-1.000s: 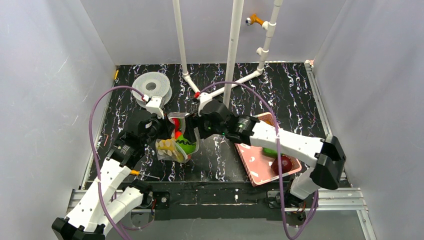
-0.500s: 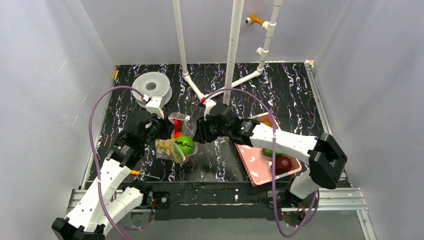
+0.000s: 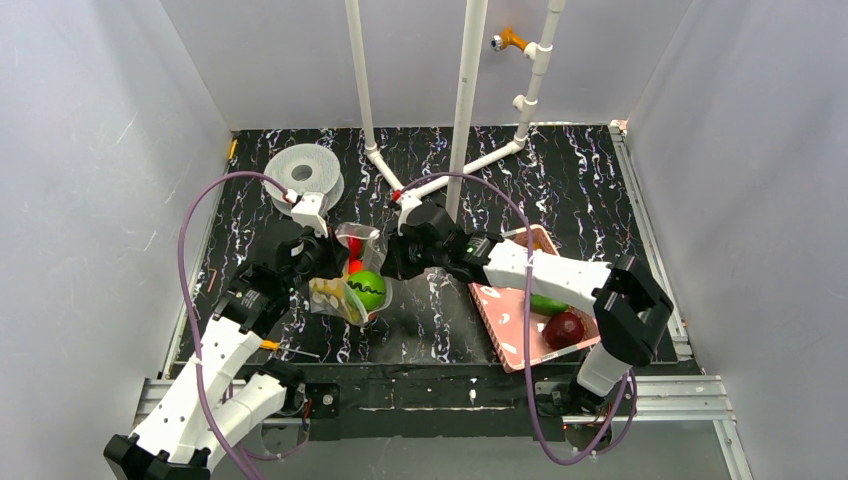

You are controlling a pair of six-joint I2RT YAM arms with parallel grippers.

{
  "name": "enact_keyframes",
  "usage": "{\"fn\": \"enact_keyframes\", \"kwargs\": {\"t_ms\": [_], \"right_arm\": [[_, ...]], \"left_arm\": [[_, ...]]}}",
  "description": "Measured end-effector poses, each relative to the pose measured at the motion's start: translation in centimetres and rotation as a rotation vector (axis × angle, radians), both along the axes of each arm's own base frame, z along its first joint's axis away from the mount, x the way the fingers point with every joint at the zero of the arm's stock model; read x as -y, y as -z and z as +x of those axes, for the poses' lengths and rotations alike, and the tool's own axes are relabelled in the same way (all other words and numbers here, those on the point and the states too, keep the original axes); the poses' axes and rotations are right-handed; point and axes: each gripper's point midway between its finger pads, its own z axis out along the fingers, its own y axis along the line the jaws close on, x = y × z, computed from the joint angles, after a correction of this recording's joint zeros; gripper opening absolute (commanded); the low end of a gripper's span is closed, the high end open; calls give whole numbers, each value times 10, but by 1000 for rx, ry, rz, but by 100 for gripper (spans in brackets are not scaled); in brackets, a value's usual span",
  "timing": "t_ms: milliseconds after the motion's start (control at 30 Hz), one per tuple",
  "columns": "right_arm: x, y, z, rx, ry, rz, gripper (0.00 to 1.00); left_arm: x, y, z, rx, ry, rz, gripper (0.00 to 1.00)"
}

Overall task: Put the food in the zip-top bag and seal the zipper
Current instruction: Adjust the zipper food storage bag at the center of the board.

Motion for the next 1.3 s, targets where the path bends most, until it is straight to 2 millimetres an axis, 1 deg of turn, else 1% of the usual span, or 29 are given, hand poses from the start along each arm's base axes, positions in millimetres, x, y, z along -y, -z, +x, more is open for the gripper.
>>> {"fn": "enact_keyframes", "kwargs": {"t_ms": [33,167,233,300,367,433,500,567,633,700,800,867,900,933,967,1000,1100,1167,1200,1233,1267,1300], "right_arm": [[-1,-3,1,1,2,7,1],[-1,-15,1,-24,17,9,1],[1,-24,-1,-56,12,1,1],[-1,-44,-1,-87,6,3,1],[-5,-69,1,-94,-8,30,1],[-8,-90,-1,-93,-29,60,1],[-8,-100,-6,-101,-50,72,1],[-7,-100,-10,-117,-63,66,1],[-4,-95,-14,-136,-70,47,1],[-6,-88,-14,-149,-76,31,1],[-13,-68,-10,-180,-90,-24,1],[-15,-57,-9,-195,-96,-56,1],[-13,-52,-10,-197,-98,-74,1],[-10,-50,-11,-198,-99,-90,1],[-9,-52,-13,-189,-101,-93,1],[-7,-56,-13,-178,-100,-89,1],[-4,-78,-16,-134,-105,-47,1],[-1,-95,-18,-101,-107,-2,1],[-1,-101,-18,-85,-108,21,1],[-1,-102,-19,-81,-108,29,1],[-2,-101,-18,-78,-105,33,1],[-2,-96,-17,-81,-102,28,1]], "left_arm": [[0,0,0,-1,-1,0,0],[-2,0,0,1,-9,4,0],[-7,2,0,-6,-36,18,0],[-14,2,-2,-38,-74,38,0],[-23,-6,-5,-79,-121,61,0],[-28,-21,-6,-105,-161,70,0],[-32,-37,-9,-121,-188,71,0],[-35,-46,-14,-124,-197,65,0],[-37,-44,-18,-127,-198,65,0],[-39,-26,-22,-154,-198,79,0],[-39,5,-26,-258,-203,129,0],[-37,14,-22,-312,-205,154,0],[-36,16,-21,-329,-205,161,0],[-36,12,-20,-330,-206,159,0],[-34,5,-19,-314,-206,146,0],[-34,-7,-18,-281,-205,125,0],[-33,-47,-18,-148,-203,40,0],[-33,-61,-21,-86,-204,-9,0],[-32,-61,-22,-71,-202,-29,0],[-30,-56,-21,-77,-202,-39,0],[-28,-43,-20,-103,-202,-39,0],[-26,-25,-19,-149,-204,-25,0]]}}
